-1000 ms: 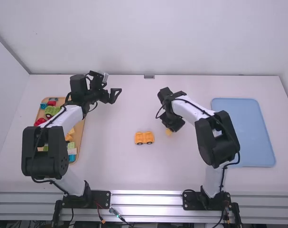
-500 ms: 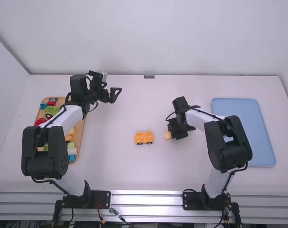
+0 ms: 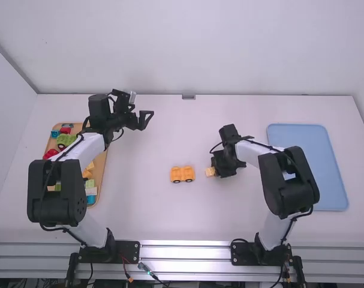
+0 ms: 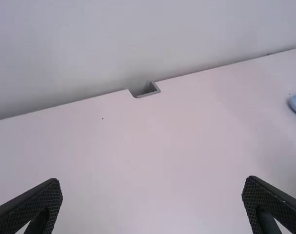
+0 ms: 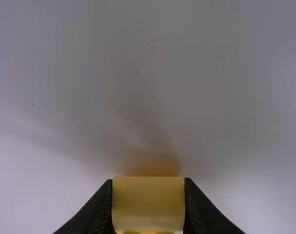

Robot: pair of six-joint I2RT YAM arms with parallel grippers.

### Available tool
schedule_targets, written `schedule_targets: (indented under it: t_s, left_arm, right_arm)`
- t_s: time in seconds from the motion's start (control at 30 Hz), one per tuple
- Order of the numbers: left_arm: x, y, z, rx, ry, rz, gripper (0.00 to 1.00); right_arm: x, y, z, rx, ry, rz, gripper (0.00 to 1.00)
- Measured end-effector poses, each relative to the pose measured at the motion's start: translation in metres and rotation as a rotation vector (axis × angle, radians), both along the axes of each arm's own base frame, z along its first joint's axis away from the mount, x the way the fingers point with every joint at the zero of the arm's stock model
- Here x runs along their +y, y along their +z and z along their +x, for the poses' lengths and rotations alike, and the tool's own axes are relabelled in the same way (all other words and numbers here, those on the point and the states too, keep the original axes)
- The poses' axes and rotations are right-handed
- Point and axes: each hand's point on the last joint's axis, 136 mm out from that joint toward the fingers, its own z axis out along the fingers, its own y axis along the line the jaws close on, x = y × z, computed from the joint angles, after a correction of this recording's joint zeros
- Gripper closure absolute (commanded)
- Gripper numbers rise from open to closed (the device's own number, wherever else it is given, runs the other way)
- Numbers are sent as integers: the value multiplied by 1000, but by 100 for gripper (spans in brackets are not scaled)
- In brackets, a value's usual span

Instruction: Assemble lego blocks to make yellow taxi

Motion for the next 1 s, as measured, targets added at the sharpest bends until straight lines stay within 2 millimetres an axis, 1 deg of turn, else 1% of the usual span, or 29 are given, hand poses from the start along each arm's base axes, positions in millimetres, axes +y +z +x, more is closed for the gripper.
schedule_targets:
  t_s: [0.1,0.13,0.2,0.23,0.27,0.3,0.63,0.77,0.8,0.83,0.87,0.9,0.93,1.0]
  left_arm:
    - [0,0,0,0,0,0,1]
    - [0,0,0,1,0,0,1]
    - [0,-1,0,4,0,0,1]
    - [0,-1,-1,7,0,-1,1]
    - [0,-1,-1,8,0,-1,1]
    - [0,-1,-1,8,0,-1,1]
    - [0,-3,-2,16,0,-1,1]
    - [0,-4,-2,20,0,-1,1]
    - [0,-4,-2,22,0,-2,1]
    - [0,-4,-2,23,0,-2,1]
    - [0,-4,-2,23,0,-2,1]
    - [0,-4,-2,22,0,-2,1]
    - [0,-4,-2,22,0,-1,1]
    - [0,-4,-2,23,0,-1,1]
  right_arm:
    - [-1,-1,0,-3,-1,-5,64]
    - [-1,-1,0,-3,0,-6,57]
    - [-2,-2,-1,-2,-3,-10,26]
    - [-1,-2,0,-5,-2,-2,13]
    - [0,-2,0,-5,-4,3,13]
    - [2,-1,1,-10,-2,12,0]
    - [5,1,-1,-3,4,33,1]
    - [5,2,-5,9,47,33,1]
    - [4,5,-10,33,66,27,1]
    - [3,11,-12,51,89,22,1]
    - [3,12,-12,54,92,20,1]
    - [2,21,-11,67,119,13,1]
    - [3,29,-5,57,141,13,1]
    - [7,53,10,16,212,17,1]
